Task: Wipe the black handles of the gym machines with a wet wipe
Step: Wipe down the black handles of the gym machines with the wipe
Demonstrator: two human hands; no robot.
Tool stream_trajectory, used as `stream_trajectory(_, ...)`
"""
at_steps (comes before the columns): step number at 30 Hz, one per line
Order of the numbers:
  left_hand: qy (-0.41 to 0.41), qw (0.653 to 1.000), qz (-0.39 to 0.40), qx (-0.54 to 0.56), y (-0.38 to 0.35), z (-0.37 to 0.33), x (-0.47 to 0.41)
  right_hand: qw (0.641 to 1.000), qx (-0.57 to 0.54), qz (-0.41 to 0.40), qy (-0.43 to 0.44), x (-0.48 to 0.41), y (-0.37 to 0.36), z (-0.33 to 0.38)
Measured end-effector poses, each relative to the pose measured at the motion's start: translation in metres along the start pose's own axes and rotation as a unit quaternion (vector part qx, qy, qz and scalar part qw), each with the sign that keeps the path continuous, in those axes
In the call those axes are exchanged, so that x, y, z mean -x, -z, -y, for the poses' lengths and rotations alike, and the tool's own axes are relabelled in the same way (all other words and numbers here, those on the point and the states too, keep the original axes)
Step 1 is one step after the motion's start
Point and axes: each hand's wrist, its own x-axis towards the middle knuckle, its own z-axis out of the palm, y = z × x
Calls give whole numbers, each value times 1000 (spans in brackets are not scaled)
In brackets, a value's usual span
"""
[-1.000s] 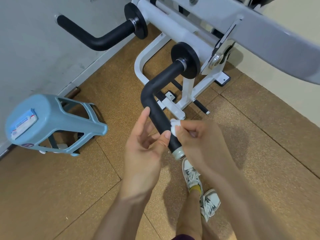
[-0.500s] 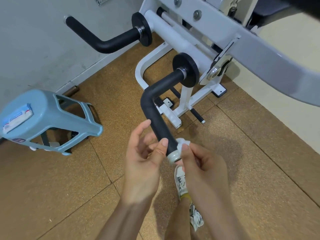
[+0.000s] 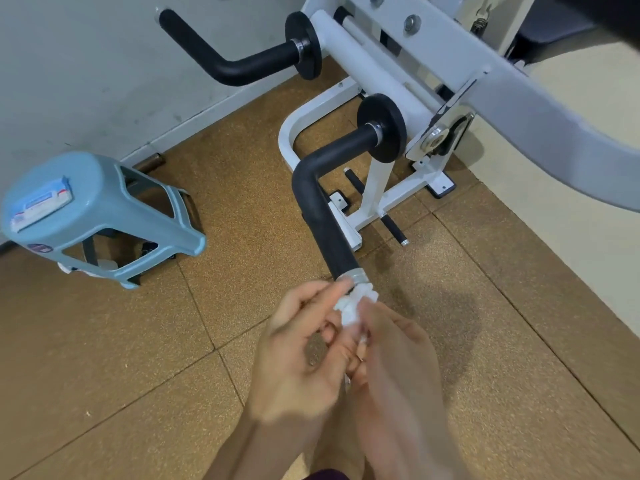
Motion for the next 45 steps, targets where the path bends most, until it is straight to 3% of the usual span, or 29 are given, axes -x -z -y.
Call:
stream_trajectory(2,-11,999,0,-40,-1,3,1,999,36,7,-26,4,3,6)
stream_trajectory(5,32,998,-47,11,-13,1,2,996,73,38,-20,6,7,12)
stream_trajectory(8,126,963,-101,214,-23,-2,0,980,193,41,19,10,7,20)
stream_trajectory(10,174,911,-150,342,-23,0,-8,948,296,8,114,9,10,22)
stream_trajectory(12,198,877,-170,404,-24,5,-17,909,351,-42,221,5,13,25)
stream_trajectory(14,200,859,-179,436,-30,7,-24,880,385,-33,278,-7,14,28)
stream_trajectory(17,245,825,-220,460,-41,0,-26,795,487,-5,362,-23,8,26)
stream_trajectory(19,258,823,-242,444,-43,-3,-19,762,518,0,389,-28,10,24)
stream_trajectory(22,208,881,-200,376,-43,-2,-8,760,531,44,372,-31,20,31)
stream_trajectory(23,208,885,-195,369,-43,-2,-7,762,532,60,363,-33,23,34)
stream_trajectory(28,287,795,-214,489,-40,2,-24,808,494,118,299,-41,23,51)
stream_trajectory(31,308,793,-227,473,-40,-1,-28,840,459,134,259,-44,24,57)
stream_trajectory(35,326,783,-279,450,-47,-5,-44,848,443,133,257,-45,23,54)
stream_trajectory(39,284,813,-300,412,-47,-7,-53,853,438,134,250,-48,24,56)
stream_trajectory(42,226,864,-248,375,-42,-18,-34,828,476,172,241,-47,19,61)
stream_trajectory(45,236,913,-194,271,-37,-16,-22,812,498,194,233,-49,16,68)
